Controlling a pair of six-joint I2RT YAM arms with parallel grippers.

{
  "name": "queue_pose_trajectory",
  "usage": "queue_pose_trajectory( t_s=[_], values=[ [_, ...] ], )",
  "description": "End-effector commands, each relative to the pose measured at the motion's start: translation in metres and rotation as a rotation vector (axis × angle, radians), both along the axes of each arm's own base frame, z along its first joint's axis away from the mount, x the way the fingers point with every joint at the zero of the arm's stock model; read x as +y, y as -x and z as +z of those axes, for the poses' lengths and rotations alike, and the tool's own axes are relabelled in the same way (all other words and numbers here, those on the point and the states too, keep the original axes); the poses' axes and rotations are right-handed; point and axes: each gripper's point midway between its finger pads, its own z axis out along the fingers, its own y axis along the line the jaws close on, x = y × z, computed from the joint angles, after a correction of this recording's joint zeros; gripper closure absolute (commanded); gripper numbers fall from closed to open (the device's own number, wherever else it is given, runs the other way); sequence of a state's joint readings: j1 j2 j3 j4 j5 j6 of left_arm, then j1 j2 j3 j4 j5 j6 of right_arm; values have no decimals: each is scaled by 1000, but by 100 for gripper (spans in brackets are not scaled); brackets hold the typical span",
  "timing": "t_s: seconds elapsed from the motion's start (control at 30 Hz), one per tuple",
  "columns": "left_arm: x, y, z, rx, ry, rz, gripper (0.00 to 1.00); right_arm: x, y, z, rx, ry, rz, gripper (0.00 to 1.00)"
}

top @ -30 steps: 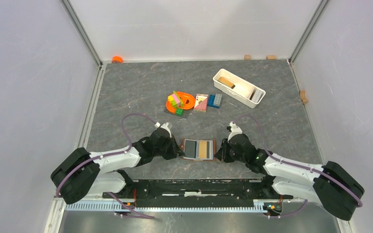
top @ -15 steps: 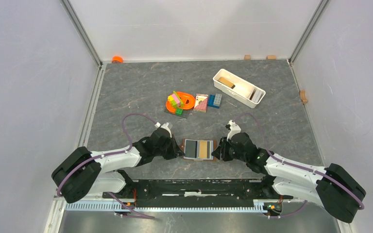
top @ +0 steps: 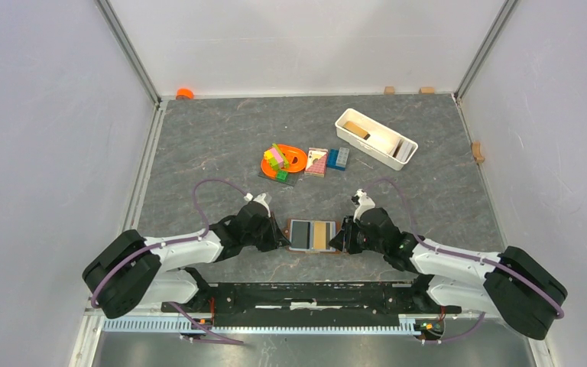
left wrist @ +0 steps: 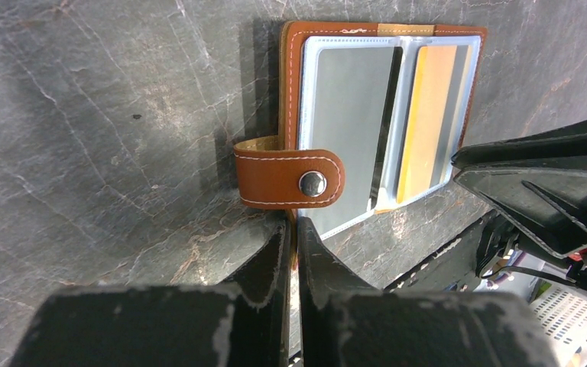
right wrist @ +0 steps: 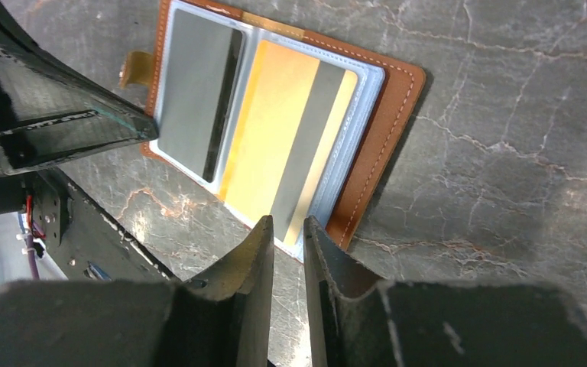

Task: Put the credit cards into the card holder
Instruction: Insert the credit card into the card holder.

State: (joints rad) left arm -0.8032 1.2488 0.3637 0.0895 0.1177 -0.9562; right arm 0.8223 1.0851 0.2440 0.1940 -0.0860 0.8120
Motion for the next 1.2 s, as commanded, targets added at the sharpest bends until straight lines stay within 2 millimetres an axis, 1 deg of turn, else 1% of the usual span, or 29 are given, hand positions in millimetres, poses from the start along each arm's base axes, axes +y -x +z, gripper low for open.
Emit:
queue_pose_trajectory(
  t_s=[0.0,0.13,0.23,0.37,0.67,0.9,1.17],
  values=[
    [-5,0,3,5,16,-9,97,-4,1,-10,27,18,-22,75],
    [-5,1,3,7,16,-10,97,-3,2,-15,38,26,-18,74],
    [-5,1,3,7,17,-12,97,2,3,-14,43,-3,-3,75],
    [-6,1,4,7,21,-16,98,13,3,-4,32,-71,16,77],
    [-9,1,6,8,26,-32,98,29,-9,32,-76,-154,46,79],
    [-11,2,6,9,28,-45,98,46,-12,42,-111,-147,89,79],
    [-12,1,8,8,31,-51,98,63,-16,52,-167,-85,117,78]
  ],
)
